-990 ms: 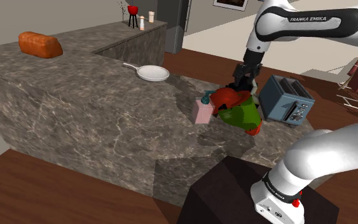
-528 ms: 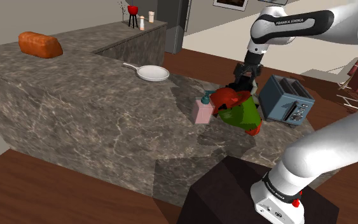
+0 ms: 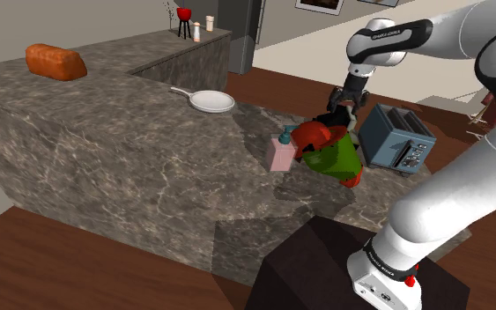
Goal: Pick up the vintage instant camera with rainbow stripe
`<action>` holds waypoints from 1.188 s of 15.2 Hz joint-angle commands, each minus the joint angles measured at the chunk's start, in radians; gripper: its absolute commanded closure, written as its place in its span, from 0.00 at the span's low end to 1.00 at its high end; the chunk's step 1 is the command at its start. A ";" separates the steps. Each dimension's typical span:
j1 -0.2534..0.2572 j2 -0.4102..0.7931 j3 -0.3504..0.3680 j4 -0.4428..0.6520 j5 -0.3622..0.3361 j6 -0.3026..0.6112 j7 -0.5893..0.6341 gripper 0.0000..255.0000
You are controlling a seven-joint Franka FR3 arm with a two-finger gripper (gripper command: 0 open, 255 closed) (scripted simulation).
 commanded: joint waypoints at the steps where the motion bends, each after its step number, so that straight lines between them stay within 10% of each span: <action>1: -0.022 0.055 -0.027 0.035 0.014 0.022 0.006 0.00; 9: -0.113 0.253 -0.113 0.192 0.097 0.061 0.032 0.00; 18: -0.116 0.287 -0.110 0.128 0.114 0.155 0.021 0.00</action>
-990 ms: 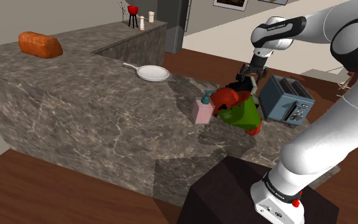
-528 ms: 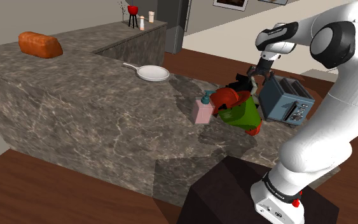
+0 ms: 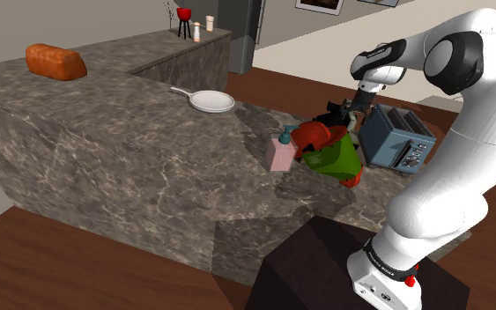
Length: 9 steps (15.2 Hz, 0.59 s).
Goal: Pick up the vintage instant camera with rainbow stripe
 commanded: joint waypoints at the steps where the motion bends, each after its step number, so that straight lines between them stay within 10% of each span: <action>1: 0.000 0.003 0.001 -0.003 0.001 0.006 0.000 0.00; 2: 0.000 0.002 0.001 -0.003 0.001 0.005 0.000 1.00; 9: 0.000 0.001 0.000 -0.004 0.001 0.005 0.000 1.00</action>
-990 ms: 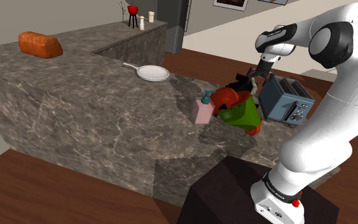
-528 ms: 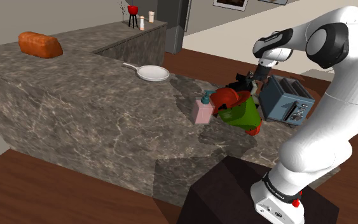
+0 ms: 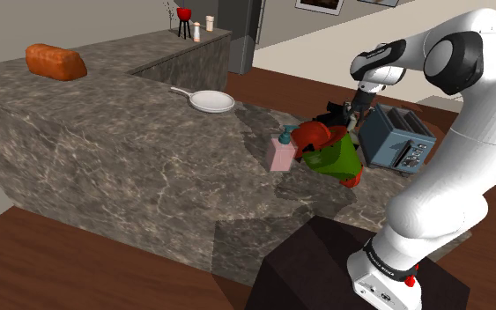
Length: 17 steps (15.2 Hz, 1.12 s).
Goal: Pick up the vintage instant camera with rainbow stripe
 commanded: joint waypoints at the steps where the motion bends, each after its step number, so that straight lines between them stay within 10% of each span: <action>1: 0.000 0.001 0.000 0.000 0.000 0.000 0.000 1.00; 17: 0.005 -0.052 -0.004 0.140 -0.027 -0.188 0.017 1.00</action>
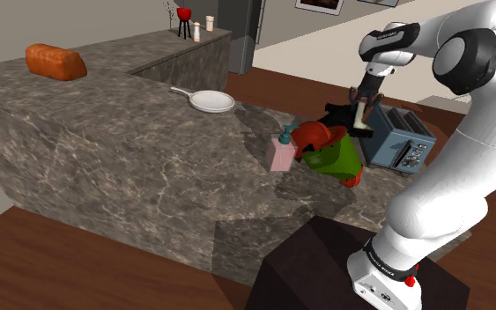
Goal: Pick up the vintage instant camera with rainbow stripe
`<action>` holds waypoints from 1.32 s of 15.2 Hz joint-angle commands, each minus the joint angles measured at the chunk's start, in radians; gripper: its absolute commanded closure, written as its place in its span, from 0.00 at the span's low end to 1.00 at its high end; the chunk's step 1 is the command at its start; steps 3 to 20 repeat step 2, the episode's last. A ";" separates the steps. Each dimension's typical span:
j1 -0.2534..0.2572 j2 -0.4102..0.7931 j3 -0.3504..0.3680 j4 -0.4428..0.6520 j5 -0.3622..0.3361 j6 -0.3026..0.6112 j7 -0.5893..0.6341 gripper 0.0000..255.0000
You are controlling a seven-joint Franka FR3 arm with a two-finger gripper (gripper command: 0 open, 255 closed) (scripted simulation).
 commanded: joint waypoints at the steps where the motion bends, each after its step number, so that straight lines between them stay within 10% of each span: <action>1: -0.001 0.001 0.000 0.023 0.002 -0.016 -0.001 1.00; 20: -0.001 0.001 0.000 0.023 0.002 -0.016 -0.001 1.00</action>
